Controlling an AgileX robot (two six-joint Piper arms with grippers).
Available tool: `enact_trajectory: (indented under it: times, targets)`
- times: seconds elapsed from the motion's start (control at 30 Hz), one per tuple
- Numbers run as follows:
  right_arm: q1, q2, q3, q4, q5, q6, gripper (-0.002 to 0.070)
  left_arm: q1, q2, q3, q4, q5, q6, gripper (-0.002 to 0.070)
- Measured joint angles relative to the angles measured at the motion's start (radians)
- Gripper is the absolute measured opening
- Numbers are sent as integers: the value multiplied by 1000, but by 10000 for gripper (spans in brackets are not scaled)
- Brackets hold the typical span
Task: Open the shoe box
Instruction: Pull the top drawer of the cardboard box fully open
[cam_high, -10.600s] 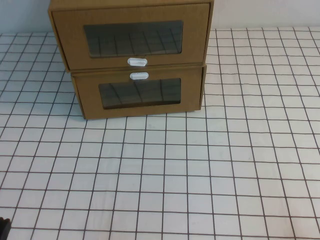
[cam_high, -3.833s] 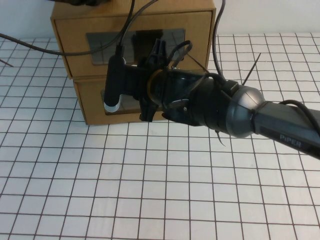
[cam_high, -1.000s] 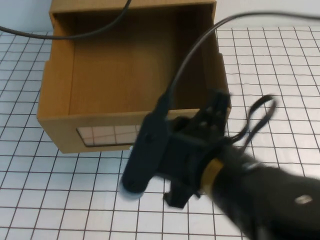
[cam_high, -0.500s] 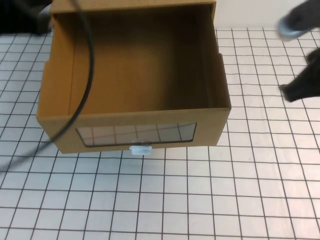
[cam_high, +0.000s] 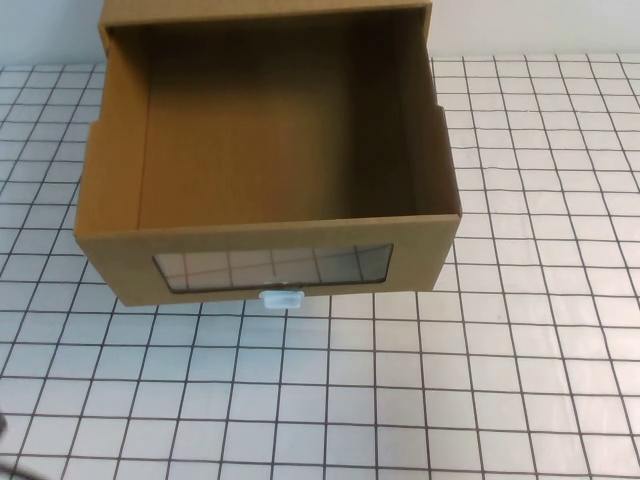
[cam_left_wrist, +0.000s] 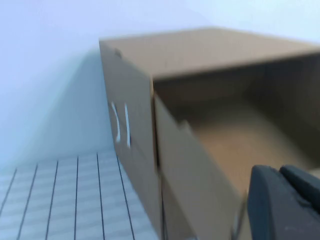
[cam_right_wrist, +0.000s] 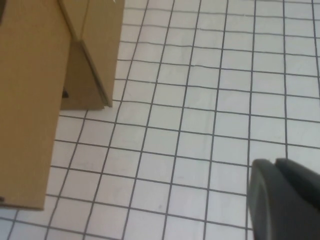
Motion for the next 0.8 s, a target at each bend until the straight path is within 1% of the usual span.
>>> enact_trajectory:
  times: [0.13,0.27,0.43,0.57,0.7,0.8]
  targets:
    - [-1,-175,176,44,-92,-4,-13,0,-152,153,5,-4,-4,-2]
    - [-1,-365,349,59,-137,-6,-13,0,-273,281,1,-35,-5,-2]
    - [-2,-616,503,116,-174,-7,-13,0,-333,394,-3,-85,-7,-2]
    - [-2,-734,569,132,-216,-7,-13,0,-338,438,-5,-123,-8,-2]
    - [-2,-760,584,132,-232,-10,-13,0,-338,439,-5,-133,-8,-2]
    - [-2,-760,584,132,-248,-13,-13,0,-338,441,-5,-105,-8,-2]
